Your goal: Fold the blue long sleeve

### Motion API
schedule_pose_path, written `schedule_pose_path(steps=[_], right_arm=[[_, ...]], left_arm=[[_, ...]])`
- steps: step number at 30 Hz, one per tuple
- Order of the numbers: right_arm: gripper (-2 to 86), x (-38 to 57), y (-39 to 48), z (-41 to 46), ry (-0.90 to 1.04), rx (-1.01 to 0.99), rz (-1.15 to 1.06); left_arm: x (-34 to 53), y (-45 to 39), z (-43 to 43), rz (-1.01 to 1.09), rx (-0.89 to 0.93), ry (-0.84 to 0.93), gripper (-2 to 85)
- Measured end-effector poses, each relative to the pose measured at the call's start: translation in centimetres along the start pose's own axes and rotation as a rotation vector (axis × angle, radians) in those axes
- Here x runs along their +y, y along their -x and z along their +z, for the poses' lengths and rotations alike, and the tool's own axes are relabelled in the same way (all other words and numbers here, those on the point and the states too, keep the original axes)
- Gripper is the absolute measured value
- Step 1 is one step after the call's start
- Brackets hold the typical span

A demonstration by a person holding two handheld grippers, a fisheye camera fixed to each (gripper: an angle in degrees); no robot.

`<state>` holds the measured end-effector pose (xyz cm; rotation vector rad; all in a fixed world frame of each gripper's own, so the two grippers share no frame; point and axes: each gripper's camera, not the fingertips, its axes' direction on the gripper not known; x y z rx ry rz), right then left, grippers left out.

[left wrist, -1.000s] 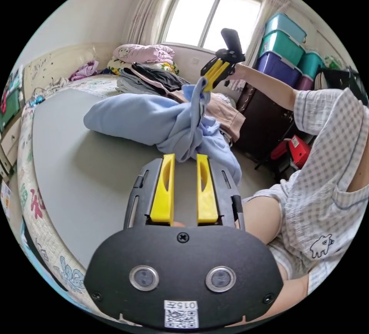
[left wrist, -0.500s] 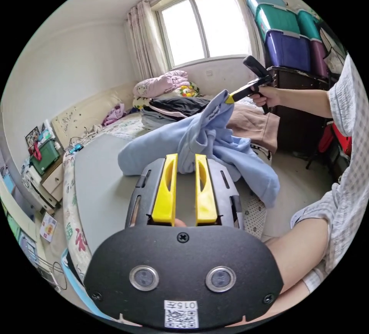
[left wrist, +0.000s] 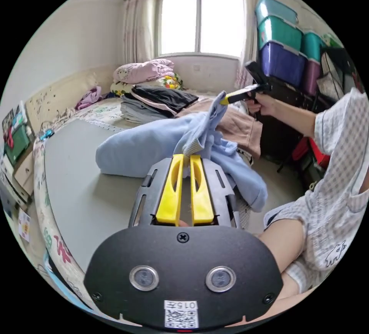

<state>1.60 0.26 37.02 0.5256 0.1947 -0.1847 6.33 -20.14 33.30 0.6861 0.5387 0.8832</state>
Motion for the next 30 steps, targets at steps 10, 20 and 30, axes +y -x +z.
schedule_pose_path(steps=[10,20,30], right_arm=[[1.2,-0.9,17.1,-17.5,-0.642,-0.039,0.031],[0.7,9.1,35.2,-38.7,-1.372,-0.059,-0.093],[0.5,10.4,46.0,-40.1,-1.509,0.495,-0.489]], left_arm=[[-5.8,-9.8,-24.6,-0.37,-0.411,-0.636,0.5],[-9.9,-36.0,-42.9,0.071,-0.819,-1.256,0.0],[-14.1,-40.4,-48.7,0.298,-1.228,-1.22,0.2]])
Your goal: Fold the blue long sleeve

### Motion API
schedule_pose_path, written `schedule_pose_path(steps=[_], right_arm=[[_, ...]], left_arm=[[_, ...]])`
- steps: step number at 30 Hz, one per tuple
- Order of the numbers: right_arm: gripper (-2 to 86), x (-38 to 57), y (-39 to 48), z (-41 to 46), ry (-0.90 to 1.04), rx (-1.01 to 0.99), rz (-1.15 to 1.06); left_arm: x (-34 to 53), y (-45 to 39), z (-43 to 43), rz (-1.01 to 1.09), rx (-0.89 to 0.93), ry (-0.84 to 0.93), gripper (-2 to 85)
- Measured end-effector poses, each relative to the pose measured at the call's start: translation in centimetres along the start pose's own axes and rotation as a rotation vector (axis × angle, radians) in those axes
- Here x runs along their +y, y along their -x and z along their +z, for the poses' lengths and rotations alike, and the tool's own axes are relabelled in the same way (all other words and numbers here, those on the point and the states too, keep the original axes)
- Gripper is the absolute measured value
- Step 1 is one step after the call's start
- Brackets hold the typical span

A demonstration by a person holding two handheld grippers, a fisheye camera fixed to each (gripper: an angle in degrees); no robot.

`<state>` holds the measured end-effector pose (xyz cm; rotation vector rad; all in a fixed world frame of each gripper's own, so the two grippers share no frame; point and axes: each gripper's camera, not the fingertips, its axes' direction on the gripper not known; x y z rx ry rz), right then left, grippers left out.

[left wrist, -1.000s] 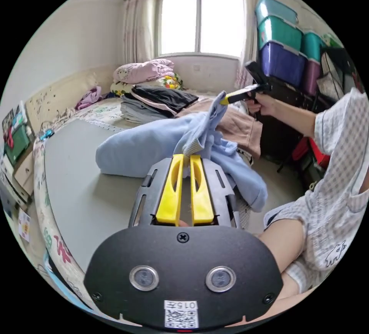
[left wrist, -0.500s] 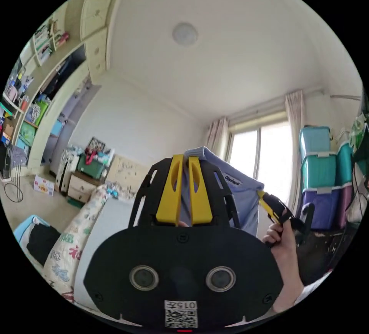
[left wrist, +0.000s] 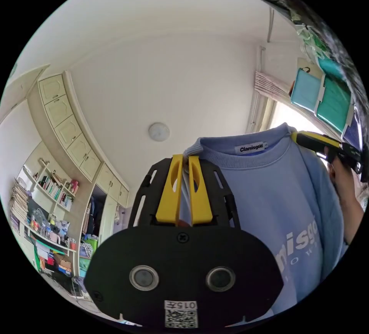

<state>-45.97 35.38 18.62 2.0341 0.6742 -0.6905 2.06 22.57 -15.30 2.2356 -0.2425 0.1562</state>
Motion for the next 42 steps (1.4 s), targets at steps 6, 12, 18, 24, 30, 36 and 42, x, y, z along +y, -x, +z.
schedule_pose_path(steps=[6,12,18,24,30,36,42], right_arm=[[0.5,9.9,1.9,10.2,0.199,-0.071,-0.005],[0.8,33.8,5.5,26.0,0.692,-0.138,-0.092],[2.0,60.2,11.1,37.5,1.306,-0.267,-0.018],[1.9,69.3,13.9,16.5,1.382,-0.901,0.093],[4.0,66.7,11.0,-4.4,1.461,-1.053,0.324],[6.5,59.8,9.6,-11.8,1.35,-1.003,0.454],[9.6,60.1,11.5,-10.7,1.464,-1.117,0.409]], left_arm=[[8.5,1.0,10.3,0.026,0.03,0.191,0.4],[30.1,-1.2,24.3,0.148,0.132,0.572,1.0],[56.5,-2.6,32.9,0.079,0.22,1.184,2.7],[63.5,1.9,17.3,-0.188,0.636,1.388,6.8],[59.0,1.4,0.3,-0.446,0.988,1.585,10.7],[54.5,-1.2,-6.0,-0.406,0.774,1.682,13.3],[57.2,-1.9,-5.8,-0.478,0.766,1.768,7.1]])
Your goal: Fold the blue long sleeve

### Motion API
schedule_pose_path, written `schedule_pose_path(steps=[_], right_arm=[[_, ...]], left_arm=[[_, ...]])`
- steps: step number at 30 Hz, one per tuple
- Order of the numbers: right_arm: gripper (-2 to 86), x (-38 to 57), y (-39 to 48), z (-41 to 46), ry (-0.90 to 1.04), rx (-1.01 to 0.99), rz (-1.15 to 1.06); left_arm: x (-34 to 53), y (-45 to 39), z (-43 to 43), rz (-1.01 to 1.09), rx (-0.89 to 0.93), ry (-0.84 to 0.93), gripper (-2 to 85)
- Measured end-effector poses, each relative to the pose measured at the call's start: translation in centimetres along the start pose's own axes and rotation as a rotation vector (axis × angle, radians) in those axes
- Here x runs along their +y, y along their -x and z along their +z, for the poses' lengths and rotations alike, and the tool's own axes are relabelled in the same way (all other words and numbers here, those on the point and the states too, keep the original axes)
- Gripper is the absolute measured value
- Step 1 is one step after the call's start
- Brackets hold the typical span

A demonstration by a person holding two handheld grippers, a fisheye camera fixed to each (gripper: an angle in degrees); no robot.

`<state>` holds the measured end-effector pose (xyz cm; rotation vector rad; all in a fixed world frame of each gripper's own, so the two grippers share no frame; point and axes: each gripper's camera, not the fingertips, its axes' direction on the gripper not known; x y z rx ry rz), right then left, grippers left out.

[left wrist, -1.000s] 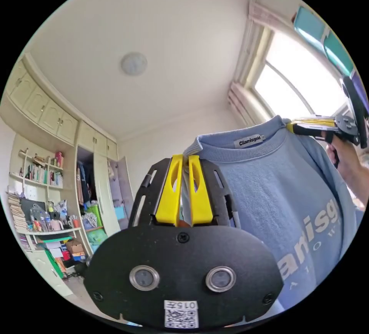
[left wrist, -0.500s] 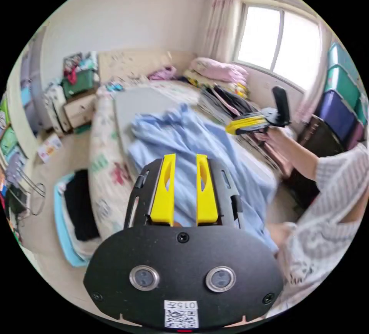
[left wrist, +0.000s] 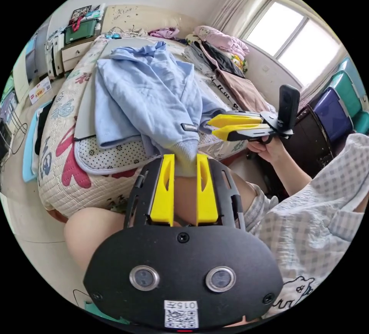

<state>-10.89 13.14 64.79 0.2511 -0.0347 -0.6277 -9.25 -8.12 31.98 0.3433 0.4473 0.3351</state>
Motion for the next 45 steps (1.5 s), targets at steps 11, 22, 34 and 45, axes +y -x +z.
schedule_pose_path(steps=[11,22,34,45], right_arm=[[7.7,-4.7,-4.9,-0.5,0.046,-0.127,0.21],[1.8,-13.9,-25.3,-31.8,-0.613,-0.122,0.417],[8.4,2.8,-21.4,-32.7,-0.305,0.287,0.415],[12.6,2.5,-11.8,-10.3,-0.051,0.131,0.321]], left_arm=[[4.9,5.6,-11.1,-0.221,0.128,-0.365,2.4],[-3.9,14.7,-26.7,-0.239,-0.096,-0.602,2.7],[0.2,11.7,-16.2,-0.221,-0.082,-0.329,10.1],[-0.9,-3.3,-4.2,0.254,-0.317,0.109,10.8]])
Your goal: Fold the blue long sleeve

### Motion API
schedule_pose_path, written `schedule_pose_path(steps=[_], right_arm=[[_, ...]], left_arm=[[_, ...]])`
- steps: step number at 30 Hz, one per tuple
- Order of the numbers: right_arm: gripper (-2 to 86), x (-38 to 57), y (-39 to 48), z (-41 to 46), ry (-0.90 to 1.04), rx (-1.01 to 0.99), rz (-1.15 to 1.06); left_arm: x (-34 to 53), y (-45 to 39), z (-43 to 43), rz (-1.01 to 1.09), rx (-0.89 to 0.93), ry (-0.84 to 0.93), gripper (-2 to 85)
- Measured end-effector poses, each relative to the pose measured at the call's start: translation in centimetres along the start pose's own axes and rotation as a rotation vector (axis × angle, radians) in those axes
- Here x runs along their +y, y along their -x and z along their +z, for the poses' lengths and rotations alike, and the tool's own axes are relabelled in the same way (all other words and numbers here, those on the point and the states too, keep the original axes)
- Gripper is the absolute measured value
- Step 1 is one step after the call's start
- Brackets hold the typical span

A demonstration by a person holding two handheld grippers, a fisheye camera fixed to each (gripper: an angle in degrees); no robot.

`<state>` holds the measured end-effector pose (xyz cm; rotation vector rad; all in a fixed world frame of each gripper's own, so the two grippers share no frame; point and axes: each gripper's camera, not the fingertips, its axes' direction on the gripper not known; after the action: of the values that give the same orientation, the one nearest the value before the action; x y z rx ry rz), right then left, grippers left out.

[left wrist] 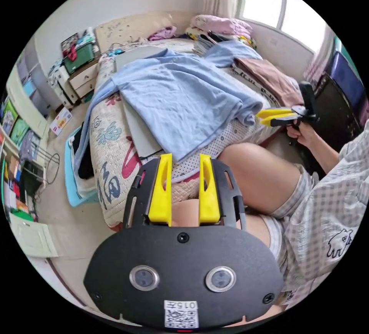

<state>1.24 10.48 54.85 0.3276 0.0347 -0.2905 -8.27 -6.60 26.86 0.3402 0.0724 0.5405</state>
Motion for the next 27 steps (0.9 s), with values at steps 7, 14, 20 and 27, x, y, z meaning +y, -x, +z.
schedule_pose_path(steps=[7,14,20,27], right_arm=[[12.6,0.8,3.7,1.4,-0.01,0.129,-0.119],[8.2,-0.2,6.6,5.4,0.036,0.353,-0.203],[0.9,1.4,4.7,-0.4,-0.029,0.442,-0.164],[0.1,6.3,-3.9,-10.1,0.002,0.596,0.093]], left_arm=[[-0.2,-4.2,0.8,0.134,-0.135,-0.014,9.5],[1.0,-5.2,3.4,0.094,-0.199,0.028,6.8],[3.7,-2.4,0.7,-0.064,-0.202,-0.068,1.1],[9.4,1.3,-1.2,-0.226,-0.241,-0.063,0.3]])
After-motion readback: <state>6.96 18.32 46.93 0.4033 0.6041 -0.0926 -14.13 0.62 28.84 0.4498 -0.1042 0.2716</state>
